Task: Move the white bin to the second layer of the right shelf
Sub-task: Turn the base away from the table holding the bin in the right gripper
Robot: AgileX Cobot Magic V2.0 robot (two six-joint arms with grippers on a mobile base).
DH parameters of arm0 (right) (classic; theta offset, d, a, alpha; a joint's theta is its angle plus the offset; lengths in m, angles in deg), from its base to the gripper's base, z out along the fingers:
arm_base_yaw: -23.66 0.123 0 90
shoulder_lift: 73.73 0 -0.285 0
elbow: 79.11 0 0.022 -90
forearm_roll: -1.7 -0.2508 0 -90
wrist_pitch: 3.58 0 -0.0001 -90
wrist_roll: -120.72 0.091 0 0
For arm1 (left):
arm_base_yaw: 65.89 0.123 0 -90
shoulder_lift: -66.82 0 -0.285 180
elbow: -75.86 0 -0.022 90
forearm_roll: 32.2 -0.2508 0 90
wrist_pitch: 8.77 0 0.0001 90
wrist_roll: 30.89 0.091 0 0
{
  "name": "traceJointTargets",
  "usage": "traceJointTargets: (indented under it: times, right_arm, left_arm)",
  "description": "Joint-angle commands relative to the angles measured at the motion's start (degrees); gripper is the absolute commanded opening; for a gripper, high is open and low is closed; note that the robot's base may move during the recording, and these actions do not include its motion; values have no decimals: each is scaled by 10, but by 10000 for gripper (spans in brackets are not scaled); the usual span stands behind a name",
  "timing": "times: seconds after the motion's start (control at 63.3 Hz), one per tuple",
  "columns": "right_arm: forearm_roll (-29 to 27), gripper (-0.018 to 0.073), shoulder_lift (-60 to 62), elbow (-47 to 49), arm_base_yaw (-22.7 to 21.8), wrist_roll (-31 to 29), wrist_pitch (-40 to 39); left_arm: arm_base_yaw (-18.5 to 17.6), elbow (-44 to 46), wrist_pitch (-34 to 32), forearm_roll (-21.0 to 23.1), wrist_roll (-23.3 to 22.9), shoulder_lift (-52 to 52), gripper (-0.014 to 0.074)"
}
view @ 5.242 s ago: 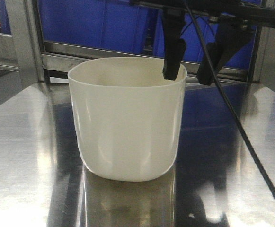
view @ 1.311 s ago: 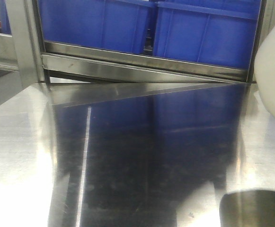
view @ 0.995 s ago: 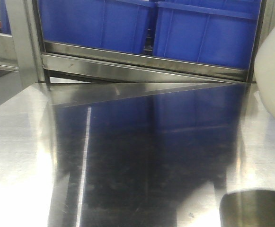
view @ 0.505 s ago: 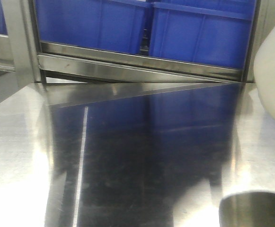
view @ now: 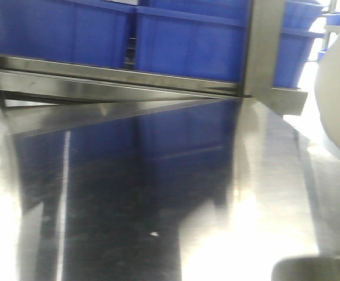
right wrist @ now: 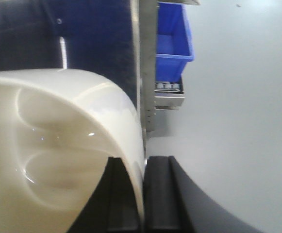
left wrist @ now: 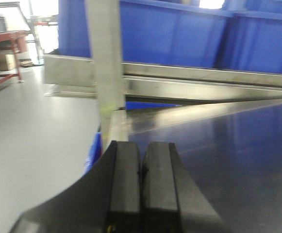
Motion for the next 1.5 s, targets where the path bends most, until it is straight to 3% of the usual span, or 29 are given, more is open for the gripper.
traceJointTargets:
  times: [0.0,1.484]
  right_arm:
    - [-4,49,1,17,-4,-1,-48]
    - [-4,49,1,17,-4,-1,-48]
  left_arm:
    - [1,-21,-48,3,-1,-9,85]
    - [1,-21,-48,3,-1,-9,85]
